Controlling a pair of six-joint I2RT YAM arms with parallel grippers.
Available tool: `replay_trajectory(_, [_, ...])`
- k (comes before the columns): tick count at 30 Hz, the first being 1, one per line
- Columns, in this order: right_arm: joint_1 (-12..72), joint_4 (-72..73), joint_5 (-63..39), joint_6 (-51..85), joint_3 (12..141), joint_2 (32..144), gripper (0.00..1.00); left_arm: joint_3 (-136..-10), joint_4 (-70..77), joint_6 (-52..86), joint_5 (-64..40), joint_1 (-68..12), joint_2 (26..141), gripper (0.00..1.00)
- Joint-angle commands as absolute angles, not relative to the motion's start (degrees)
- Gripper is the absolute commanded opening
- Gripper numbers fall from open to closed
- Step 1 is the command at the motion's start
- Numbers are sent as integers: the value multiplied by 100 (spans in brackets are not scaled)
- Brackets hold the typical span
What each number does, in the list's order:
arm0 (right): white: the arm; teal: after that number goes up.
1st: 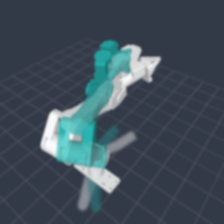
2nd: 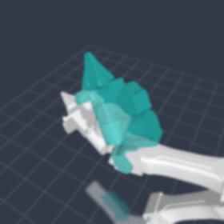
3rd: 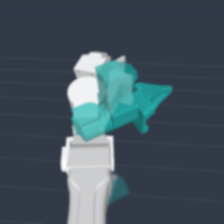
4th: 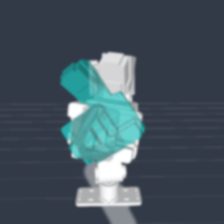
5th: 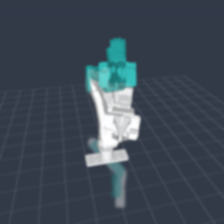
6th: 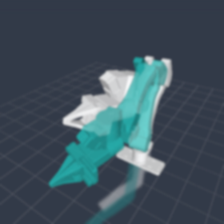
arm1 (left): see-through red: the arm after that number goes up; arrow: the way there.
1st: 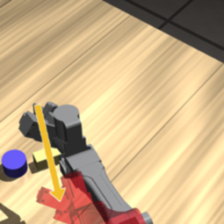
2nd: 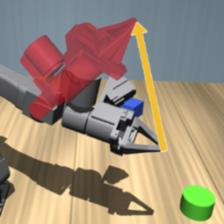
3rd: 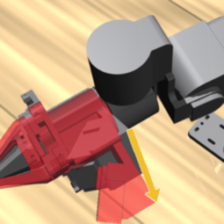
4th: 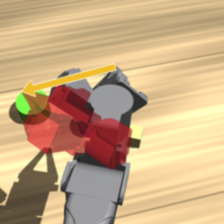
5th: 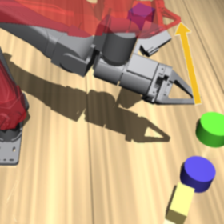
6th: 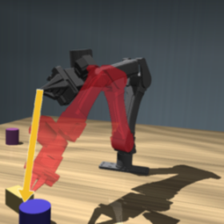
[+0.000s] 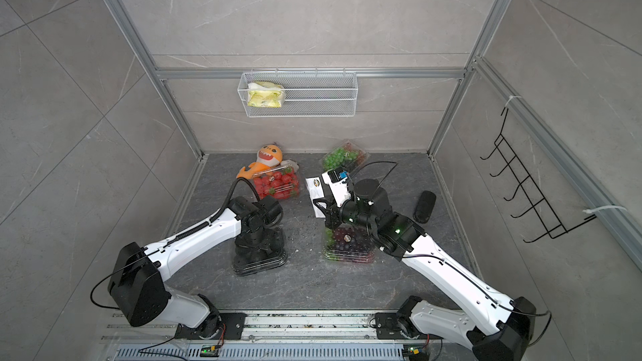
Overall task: Label fruit boxes
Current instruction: Stick the label on the fruit box.
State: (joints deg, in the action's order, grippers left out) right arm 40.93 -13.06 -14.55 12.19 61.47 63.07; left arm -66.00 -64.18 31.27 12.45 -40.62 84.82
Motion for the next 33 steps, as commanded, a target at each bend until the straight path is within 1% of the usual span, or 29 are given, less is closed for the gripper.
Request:
replay_trajectory(1, [4135, -1205, -1485, 1196, 6108, 6223, 0, -6560, -6333, 3037, 1075, -4087, 8550, 0])
replay_trajectory(11, [4135, -1211, -1471, 1195, 6103, 6226, 0, -6433, -6219, 3024, 900, -4092, 8631, 0])
replay_trajectory(12, [4132, -1205, -1470, 1191, 6094, 6231, 0, -6423, -6205, 3011, 849, -4087, 8618, 2])
replay_trajectory(15, [4131, -1206, -1470, 1195, 6105, 6231, 0, -6399, -6160, 3004, 787, -4087, 8604, 16])
replay_trajectory(17, [4131, -1205, -1468, 1195, 6108, 6239, 0, -6390, -6148, 3000, 757, -4084, 8604, 18])
replay_trajectory(19, [4134, -1204, -1474, 1196, 6105, 6240, 0, -6379, -6126, 2980, 691, -4087, 8591, 23])
replay_trajectory(22, [4130, -1199, -1466, 1202, 6106, 6240, 0, -6379, -6111, 2980, 661, -4087, 8544, 26])
replay_trajectory(24, [4131, -1202, -1466, 1195, 6100, 6240, 0, -6389, -6138, 2988, 674, -4087, 8525, 26])
replay_trajectory(27, [4131, -1196, -1476, 1196, 6089, 6244, 0, -6423, -6220, 3014, 797, -4087, 8508, 22])
replay_trajectory(33, [4133, -1196, -1477, 1195, 6098, 6249, 0, -6599, -6587, 3015, 1219, -4087, 8370, 21])
